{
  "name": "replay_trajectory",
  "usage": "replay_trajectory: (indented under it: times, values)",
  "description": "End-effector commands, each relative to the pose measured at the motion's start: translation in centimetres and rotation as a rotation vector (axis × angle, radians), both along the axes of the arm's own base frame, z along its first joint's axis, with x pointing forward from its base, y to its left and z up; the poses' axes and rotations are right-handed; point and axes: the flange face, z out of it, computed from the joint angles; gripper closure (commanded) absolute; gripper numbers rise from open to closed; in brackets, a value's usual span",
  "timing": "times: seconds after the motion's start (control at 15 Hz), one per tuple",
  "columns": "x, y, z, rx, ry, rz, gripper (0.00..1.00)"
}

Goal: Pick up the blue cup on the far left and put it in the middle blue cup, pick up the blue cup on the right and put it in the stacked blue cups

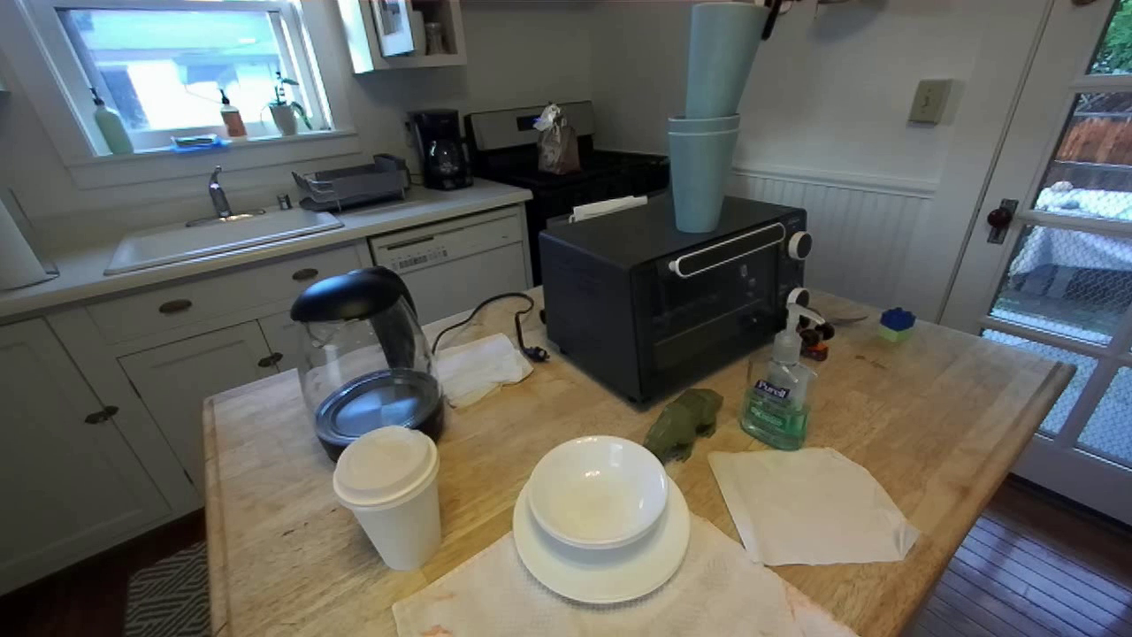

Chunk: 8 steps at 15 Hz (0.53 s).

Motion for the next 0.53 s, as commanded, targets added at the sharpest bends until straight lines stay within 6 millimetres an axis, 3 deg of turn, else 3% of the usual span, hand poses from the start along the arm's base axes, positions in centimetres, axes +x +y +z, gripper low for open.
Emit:
replay_trajectory:
  times: [0.0,0.47]
  values:
    - [0.5,-0.7,-0.6,-0.02,0.02,-0.015,0.99]
    - [0.9,-0.6,-2.0,-0.014,0.043,-0.017,0.99]
